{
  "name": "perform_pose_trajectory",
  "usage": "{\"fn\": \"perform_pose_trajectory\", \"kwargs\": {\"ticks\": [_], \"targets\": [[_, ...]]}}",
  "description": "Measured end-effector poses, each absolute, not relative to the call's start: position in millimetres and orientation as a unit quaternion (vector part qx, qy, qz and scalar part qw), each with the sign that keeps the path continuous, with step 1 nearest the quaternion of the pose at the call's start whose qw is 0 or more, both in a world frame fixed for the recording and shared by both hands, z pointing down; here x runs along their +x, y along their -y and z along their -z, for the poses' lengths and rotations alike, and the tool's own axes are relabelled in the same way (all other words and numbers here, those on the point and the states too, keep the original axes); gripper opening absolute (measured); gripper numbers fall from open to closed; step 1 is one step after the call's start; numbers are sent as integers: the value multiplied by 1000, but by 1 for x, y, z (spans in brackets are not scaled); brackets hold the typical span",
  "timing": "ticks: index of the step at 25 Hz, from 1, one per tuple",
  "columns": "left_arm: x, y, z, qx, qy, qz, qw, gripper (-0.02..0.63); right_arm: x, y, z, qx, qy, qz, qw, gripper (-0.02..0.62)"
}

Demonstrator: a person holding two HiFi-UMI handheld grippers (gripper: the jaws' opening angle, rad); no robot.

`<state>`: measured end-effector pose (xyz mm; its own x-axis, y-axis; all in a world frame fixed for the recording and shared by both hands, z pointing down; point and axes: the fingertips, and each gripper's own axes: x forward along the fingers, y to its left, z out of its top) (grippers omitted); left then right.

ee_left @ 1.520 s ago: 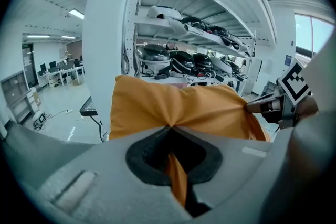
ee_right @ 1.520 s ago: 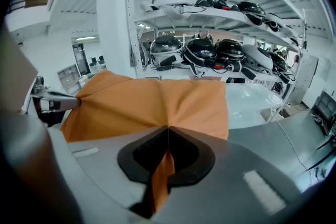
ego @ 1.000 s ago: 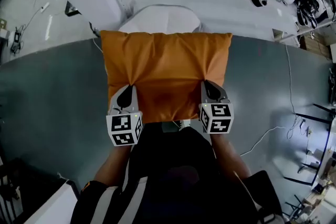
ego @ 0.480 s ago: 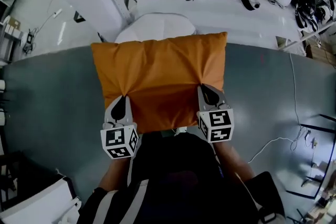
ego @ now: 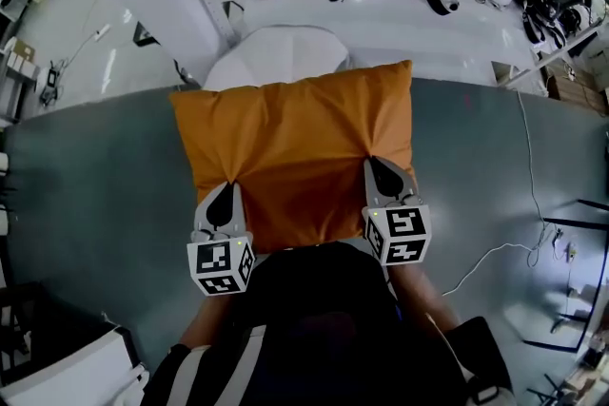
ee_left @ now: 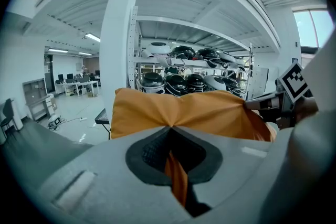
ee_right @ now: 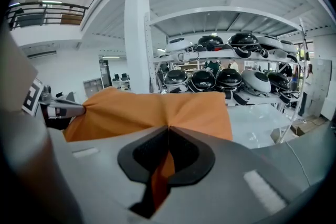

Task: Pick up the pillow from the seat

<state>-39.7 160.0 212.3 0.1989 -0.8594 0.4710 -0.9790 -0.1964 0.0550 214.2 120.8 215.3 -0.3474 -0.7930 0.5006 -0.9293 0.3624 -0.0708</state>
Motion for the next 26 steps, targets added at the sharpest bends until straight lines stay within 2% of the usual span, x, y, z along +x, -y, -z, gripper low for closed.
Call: {"fn": "perform_pose_trajectory", "kwargs": {"ticks": [10, 26], "targets": [[-67, -175, -207, 764, 601, -167, 165, 6, 189, -150, -215, 550, 792, -176, 199, 9], [-70, -174, -216, 767, 594, -167, 176, 6, 187, -150, -220, 553, 785, -177, 213, 8]]}}
